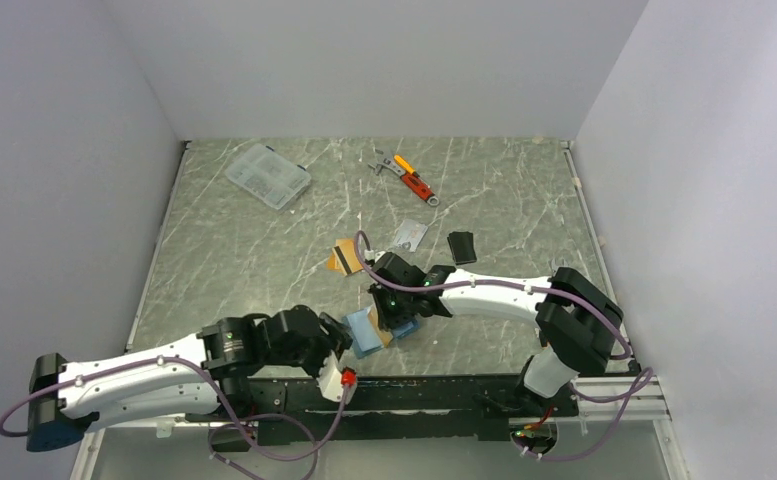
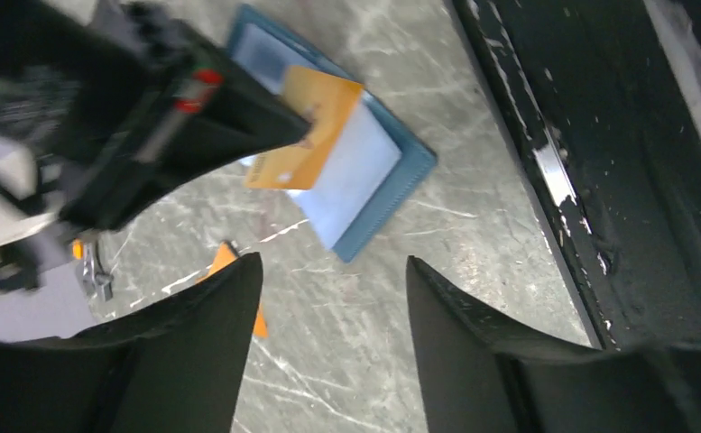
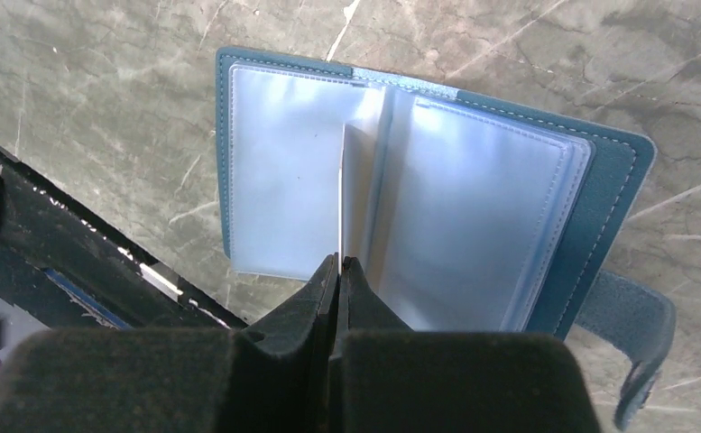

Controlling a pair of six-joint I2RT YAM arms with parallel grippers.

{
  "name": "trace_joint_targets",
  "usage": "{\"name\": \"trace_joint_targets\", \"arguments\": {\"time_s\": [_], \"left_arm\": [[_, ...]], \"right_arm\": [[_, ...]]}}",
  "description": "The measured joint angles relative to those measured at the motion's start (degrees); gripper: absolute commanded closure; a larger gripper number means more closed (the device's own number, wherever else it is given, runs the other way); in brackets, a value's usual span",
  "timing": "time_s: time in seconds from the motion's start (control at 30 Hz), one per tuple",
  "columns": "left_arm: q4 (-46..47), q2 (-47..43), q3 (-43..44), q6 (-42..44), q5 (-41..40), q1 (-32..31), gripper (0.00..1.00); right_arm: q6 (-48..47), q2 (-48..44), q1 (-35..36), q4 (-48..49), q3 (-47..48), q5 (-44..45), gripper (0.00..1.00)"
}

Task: Put the credit cards into the card holder
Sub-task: Insert the credit card into the card holder.

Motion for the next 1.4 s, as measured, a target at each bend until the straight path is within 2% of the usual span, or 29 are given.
{"name": "trace_joint_targets", "arguments": {"time_s": [0.13,0.27,0.3,0.37,0.4,0.43,0.5,0.63,0.73,0.97,1.4], "left_arm": [[6.54,1.92,-7.67,3.78,0.15,0.0,0.45],[13.81,6.16,-10.08,6.32,0.11,0.0,0.5],[15.52,7.37,-10.29,6.78,0.11,0.02,0.56],[18.27,9.77,-10.4,7.85,0.28,0.37,0.78],[19.37,10.73,-10.4,8.28,0.44,0.66,0.85],[20.35,11.72,-10.4,8.63,0.7,1.03,0.86],[21.7,13.4,-10.4,9.51,1.38,2.03,0.83],[24.0,15.32,-10.47,10.19,2.32,3.58,0.72],[26.38,17.27,-10.49,10.14,2.45,4.04,0.68],[27.5,24.15,-10.47,11.3,3.26,4.48,0.69],[23.8,26.01,-10.58,15.67,4.85,5.64,0.67]], "right_arm": [[-0.17,0.07,0.07,0.02,0.11,0.15,1.0],[-0.39,0.07,-0.02,0.0,0.2,0.11,1.0],[-0.42,0.07,-0.15,0.0,0.2,0.11,1.0],[-0.46,0.04,-0.63,0.04,0.2,-0.26,1.0],[-0.46,0.0,-0.98,0.13,0.2,-0.61,1.0],[-0.46,-0.04,-1.44,0.28,0.17,-1.07,1.0],[-0.42,-0.2,-2.43,0.9,0.07,-1.9,1.0],[-0.37,-0.87,-3.52,2.6,-1.09,-3.41,1.0],[-0.22,-1.31,-3.52,3.8,-2.32,-4.48,1.0],[0.74,-2.54,-4.2,6.69,-5.57,-6.43,1.0],[3.3,-6.29,-11.34,14.21,-13.11,-12.26,1.0]]}}
